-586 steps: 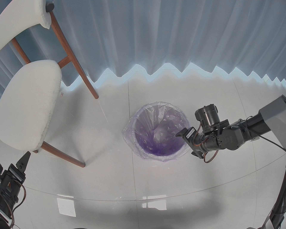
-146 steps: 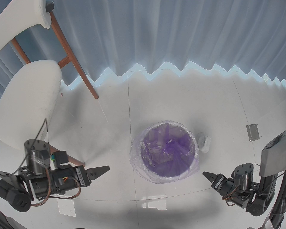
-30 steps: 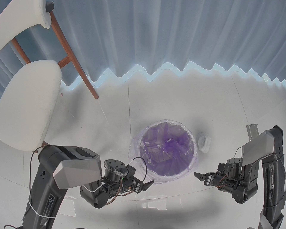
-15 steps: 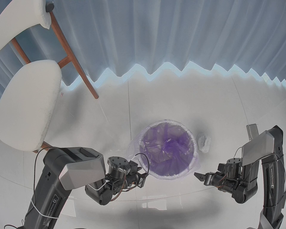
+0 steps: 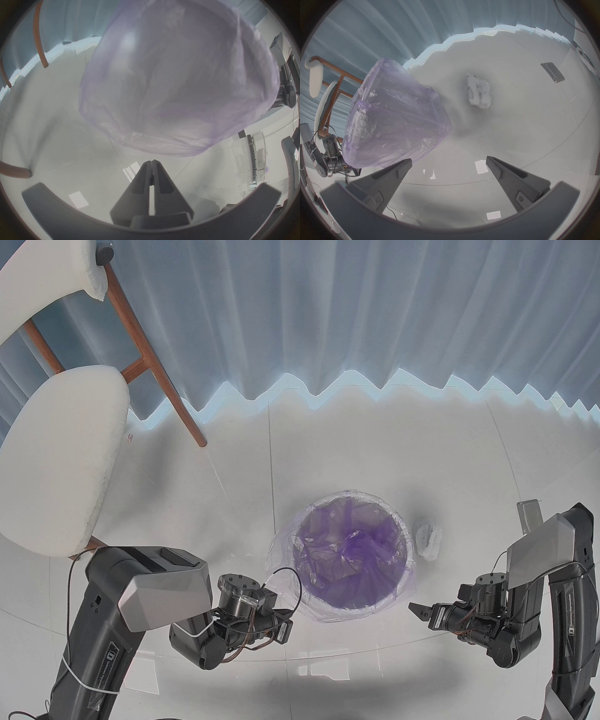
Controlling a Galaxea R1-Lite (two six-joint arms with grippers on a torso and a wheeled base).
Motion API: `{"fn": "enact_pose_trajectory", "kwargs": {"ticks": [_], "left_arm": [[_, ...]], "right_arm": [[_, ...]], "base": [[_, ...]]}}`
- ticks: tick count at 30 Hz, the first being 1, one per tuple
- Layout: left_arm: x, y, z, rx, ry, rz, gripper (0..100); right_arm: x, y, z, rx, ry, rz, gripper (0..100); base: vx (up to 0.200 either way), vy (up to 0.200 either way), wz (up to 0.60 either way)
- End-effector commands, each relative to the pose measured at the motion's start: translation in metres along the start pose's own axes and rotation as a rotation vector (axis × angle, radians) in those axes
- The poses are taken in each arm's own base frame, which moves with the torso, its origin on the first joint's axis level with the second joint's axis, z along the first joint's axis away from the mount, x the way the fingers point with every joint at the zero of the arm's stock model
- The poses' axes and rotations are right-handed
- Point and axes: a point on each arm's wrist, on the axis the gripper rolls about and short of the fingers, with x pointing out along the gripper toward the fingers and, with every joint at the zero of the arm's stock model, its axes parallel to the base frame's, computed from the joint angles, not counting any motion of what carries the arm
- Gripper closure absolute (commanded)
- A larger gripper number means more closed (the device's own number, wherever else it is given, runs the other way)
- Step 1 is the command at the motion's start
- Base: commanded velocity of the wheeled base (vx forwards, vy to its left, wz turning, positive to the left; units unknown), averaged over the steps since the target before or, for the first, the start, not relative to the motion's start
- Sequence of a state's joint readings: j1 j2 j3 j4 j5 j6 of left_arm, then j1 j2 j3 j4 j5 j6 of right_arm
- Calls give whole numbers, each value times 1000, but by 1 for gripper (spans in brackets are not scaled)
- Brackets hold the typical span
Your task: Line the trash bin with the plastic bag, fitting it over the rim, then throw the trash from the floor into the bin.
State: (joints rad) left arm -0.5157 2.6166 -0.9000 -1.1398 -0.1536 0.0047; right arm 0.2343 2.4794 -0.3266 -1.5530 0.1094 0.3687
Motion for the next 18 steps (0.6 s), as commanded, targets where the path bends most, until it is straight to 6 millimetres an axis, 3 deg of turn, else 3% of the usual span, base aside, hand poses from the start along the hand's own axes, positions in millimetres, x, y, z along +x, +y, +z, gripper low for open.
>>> {"fn": "enact_pose_trajectory", "kwargs": {"ticks": [1,7,9,10,13,15,18], "left_arm": [[-4,4,12,-18,34,5,100],[-23,6,17,-22,20,-24,100],[-51,8,21,-23,-49,-9,100],[-53,8,21,-25,-53,-8,100],[-98,12,18,-51,-140,25,100],[-116,10,13,-66,-163,32,100],[-158,6,12,-107,-146,57,100]], "right_arm": [[0,1,2,9,-25,-9,0],[11,1,11,-44,-70,5,0],[11,-10,19,-170,-80,44,0],[11,-10,19,-178,-78,52,0],[9,-27,27,-356,-76,245,0],[9,-30,31,-398,-91,308,0],[18,-42,41,-544,-153,384,0]], "base": [[0,0,0],[0,0,0],[0,0,0],[0,0,0],[0,0,0],[0,0,0],[0,0,0]]}}
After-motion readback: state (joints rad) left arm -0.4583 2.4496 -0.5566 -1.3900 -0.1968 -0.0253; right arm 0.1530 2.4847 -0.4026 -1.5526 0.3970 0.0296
